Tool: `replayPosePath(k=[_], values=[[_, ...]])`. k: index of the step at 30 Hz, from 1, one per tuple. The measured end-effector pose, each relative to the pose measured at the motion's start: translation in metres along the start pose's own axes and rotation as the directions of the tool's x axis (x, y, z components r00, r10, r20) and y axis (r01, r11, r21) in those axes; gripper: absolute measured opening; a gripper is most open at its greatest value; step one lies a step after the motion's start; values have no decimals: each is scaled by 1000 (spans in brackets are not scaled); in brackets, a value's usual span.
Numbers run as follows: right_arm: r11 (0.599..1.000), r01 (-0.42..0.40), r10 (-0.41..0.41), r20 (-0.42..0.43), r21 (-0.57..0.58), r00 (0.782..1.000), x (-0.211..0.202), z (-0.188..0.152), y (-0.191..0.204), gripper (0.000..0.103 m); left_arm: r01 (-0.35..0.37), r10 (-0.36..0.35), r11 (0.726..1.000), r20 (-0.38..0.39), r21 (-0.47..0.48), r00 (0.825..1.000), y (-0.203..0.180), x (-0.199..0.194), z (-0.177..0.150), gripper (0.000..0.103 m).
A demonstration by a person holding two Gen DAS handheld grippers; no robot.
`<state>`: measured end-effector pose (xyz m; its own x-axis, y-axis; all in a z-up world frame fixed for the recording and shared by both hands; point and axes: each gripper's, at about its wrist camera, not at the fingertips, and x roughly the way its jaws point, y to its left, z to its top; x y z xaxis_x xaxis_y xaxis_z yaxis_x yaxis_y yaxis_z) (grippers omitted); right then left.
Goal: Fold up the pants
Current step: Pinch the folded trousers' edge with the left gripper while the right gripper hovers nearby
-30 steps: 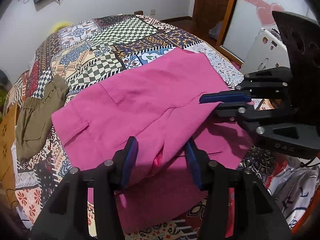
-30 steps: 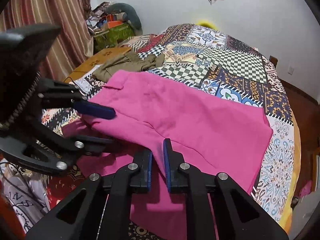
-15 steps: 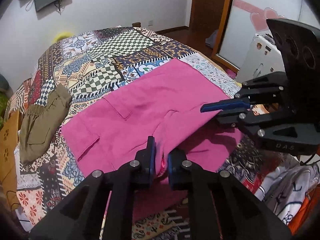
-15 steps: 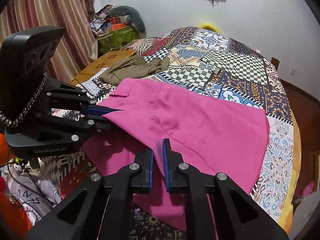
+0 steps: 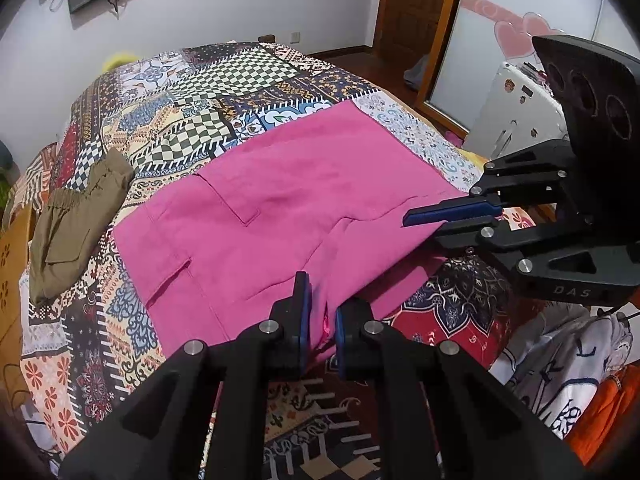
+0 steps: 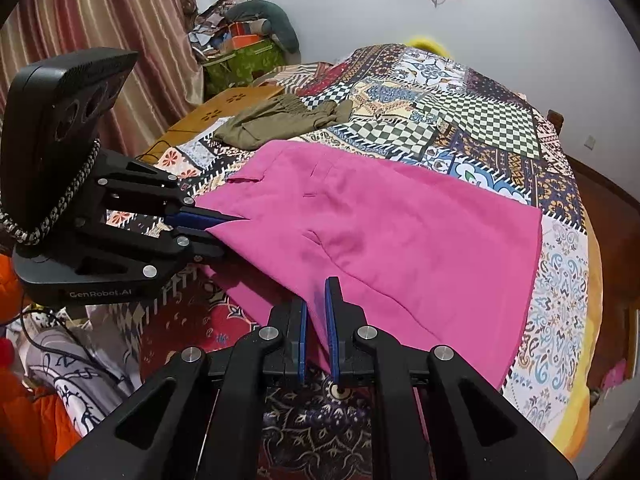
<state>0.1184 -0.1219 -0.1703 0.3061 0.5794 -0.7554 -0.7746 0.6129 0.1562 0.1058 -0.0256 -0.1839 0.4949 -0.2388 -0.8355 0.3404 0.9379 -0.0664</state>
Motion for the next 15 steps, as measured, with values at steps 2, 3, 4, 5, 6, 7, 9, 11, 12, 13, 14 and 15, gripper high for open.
replayPosePath(k=[2,3,4,5,6,7,9,11,12,13,14,15], values=[[1000,0,0,-6,0,1000,0,-2,1,8,6,-6,1000,-5,-1,1000,0,1,-1,11],[1000,0,0,-8,1,1000,0,-2,2,8,8,-8,1000,-12,3,1000,-1,2,-2,11],[1000,0,0,-11,2,1000,1,-3,3,8,7,-7,1000,-19,7,1000,-1,3,-4,11],[1000,-2,3,-19,4,1000,2,-4,3,8,9,-9,1000,-26,10,1000,-2,5,-5,11],[1000,-6,6,-32,7,999,4,-5,3,8,7,-7,1000,-30,13,1000,-3,6,-6,11],[1000,-7,8,-38,11,999,5,-6,2,9,7,-6,1000,-30,14,1000,-3,6,-6,12],[999,-19,20,-57,31,998,7,-8,0,9,9,-9,1000,-38,12,999,-3,7,-7,15],[999,-27,30,-75,45,997,9,-8,-1,9,20,-20,1000,-43,-1,999,0,8,-7,15],[998,-35,40,-81,55,996,9,-8,-3,11,26,-26,1000,-45,-7,999,0,8,-8,16],[997,-45,50,-84,64,995,8,-8,-4,13,32,-32,999,-47,-13,998,2,8,-8,16],[996,-52,58,-86,69,995,8,-8,-5,14,40,-41,999,-49,-21,998,3,8,-8,17],[996,-55,61,-89,71,994,7,-9,-5,17,48,-50,998,-51,-31,997,5,7,-9,17]])
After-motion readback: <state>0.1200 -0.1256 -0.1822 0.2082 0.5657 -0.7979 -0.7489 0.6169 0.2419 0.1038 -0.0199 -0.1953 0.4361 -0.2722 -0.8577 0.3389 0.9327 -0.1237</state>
